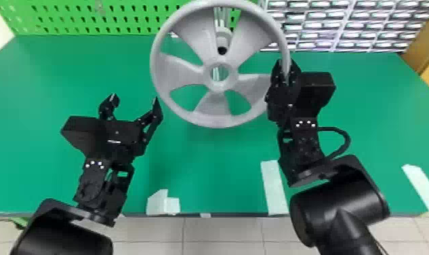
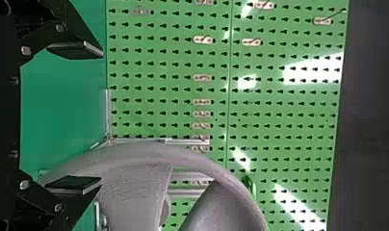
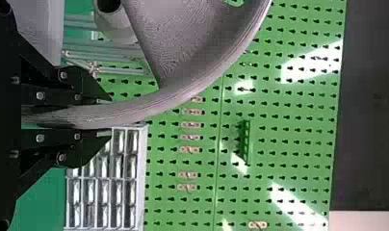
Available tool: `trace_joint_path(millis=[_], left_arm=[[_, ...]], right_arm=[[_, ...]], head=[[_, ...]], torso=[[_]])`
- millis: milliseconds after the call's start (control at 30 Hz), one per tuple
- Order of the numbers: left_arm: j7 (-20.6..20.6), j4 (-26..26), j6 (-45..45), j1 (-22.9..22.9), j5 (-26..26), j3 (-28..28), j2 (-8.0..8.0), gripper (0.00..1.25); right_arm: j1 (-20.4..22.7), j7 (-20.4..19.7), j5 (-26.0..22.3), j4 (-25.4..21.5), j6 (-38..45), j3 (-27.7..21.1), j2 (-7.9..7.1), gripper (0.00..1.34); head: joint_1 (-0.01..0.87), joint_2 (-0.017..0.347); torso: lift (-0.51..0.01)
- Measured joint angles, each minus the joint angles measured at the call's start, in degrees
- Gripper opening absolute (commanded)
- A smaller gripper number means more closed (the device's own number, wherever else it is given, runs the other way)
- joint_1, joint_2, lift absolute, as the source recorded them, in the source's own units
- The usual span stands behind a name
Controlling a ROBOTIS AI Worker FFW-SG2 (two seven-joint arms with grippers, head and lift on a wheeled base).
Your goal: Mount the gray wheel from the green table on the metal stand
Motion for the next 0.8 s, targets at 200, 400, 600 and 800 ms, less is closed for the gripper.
trace_joint_path(millis=[200, 400, 600, 800], left_arm=[[-2.05, 3.73, -2.45, -1.8, 3.56, -0.95, 0.0, 0.92], [-3.37, 7.71, -5.34, -3.6, 7.2, -2.38, 0.0, 0.91], [-4.2, 11.77, -8.18, -5.55, 11.55, -4.26, 0.0, 0.91], [-6.59, 15.8, -10.77, -8.25, 15.63, -6.24, -0.01, 0.91]], right_arm=[[-0.23, -1.82, -0.09, 0.62, -1.24, 0.85, 0.0, 0.15], [-0.47, -3.0, -0.21, 0.88, -2.25, 1.19, -0.04, 0.15], [-0.96, -3.55, -0.4, 1.15, -3.03, 1.83, -0.16, 0.15], [-1.16, -3.58, -0.43, 1.34, -3.65, 2.1, -0.18, 0.15]], head=[[0.867, 0.052], [0.867, 0.052], [0.867, 0.052], [0.867, 0.052]], torso=[[-0.1], [-0.1], [-0.1], [-0.1]])
